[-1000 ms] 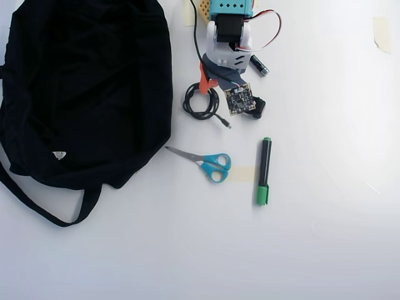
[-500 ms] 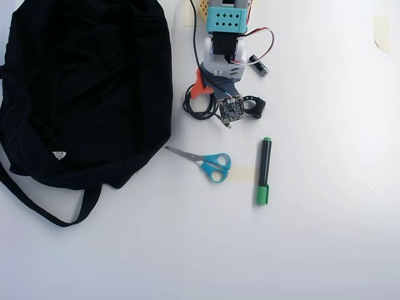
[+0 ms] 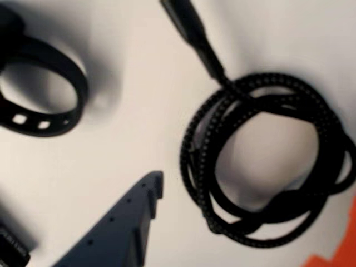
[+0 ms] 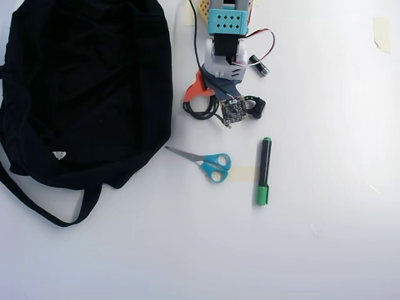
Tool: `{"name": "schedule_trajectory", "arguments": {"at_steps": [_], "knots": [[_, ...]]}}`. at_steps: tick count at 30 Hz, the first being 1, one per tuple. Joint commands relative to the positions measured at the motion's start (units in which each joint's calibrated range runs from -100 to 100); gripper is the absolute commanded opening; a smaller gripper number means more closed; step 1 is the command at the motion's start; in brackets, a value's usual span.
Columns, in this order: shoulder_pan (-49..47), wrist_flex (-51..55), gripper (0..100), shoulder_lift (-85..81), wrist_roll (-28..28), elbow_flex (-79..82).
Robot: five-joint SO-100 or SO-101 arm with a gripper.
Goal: Put the cable into the black bag
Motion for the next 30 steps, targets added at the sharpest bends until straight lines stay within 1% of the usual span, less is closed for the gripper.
{"name": "schedule_trajectory", "arguments": {"at_steps": [1,11,30], "knots": [[-1.8,-0.5,42,-0.2,-1.0,-1.1],[-6.8,-0.2,42,-0.2,-5.4,-0.9],[-6.5,-0.5,42,0.0,-5.4,0.3]]}}
